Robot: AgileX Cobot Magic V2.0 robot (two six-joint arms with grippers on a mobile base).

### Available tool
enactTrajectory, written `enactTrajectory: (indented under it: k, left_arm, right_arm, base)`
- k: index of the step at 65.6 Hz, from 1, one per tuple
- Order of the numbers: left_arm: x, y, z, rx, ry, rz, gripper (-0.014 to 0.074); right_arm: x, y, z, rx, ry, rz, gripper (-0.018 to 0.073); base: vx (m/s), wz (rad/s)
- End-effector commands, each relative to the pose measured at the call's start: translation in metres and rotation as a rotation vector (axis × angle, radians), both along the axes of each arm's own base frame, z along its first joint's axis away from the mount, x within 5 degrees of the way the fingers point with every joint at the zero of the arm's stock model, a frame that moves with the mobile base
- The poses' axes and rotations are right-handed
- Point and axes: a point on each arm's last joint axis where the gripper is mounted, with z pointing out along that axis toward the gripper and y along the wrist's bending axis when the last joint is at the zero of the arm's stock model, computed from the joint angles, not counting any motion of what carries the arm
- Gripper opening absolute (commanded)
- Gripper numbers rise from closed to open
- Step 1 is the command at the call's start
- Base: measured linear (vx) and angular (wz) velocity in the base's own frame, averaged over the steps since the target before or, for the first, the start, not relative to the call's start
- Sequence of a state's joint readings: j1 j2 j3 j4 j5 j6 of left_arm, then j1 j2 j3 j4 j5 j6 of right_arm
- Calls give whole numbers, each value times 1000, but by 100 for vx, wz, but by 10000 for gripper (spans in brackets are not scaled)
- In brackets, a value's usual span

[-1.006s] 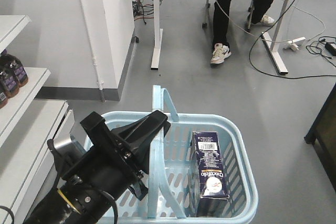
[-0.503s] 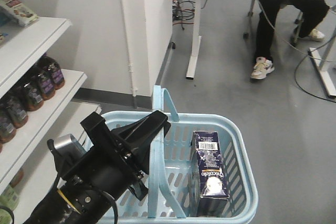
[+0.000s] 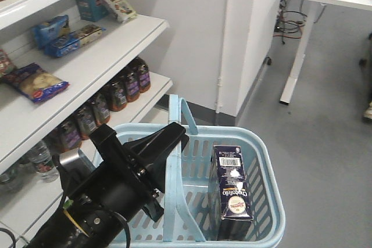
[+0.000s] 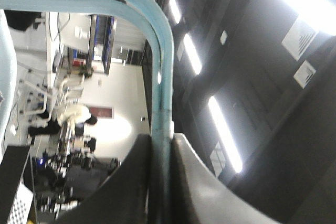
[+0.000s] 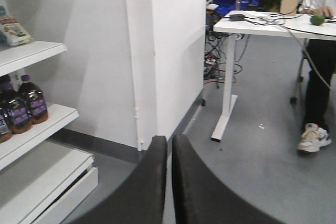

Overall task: Left arm holds basket, right arm returns cookies
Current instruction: 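Turn and drive the base up to the snack shelf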

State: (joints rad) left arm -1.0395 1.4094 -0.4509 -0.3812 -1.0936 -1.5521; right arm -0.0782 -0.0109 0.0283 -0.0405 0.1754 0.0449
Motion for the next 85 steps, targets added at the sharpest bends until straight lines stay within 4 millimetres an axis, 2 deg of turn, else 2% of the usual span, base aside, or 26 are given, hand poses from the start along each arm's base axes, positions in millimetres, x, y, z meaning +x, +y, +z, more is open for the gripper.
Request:
enactTrajectory:
  k: [1,85]
  left_arm:
    - [-6,9,41,-241,-240,43,-3]
    - [-6,9,41,-241,-240,43,-3]
  right_arm:
    - [0,0,1,-14,-64,2,-9]
    - [0,0,1,-14,-64,2,-9]
  base:
    - [8,55]
    - [5,50]
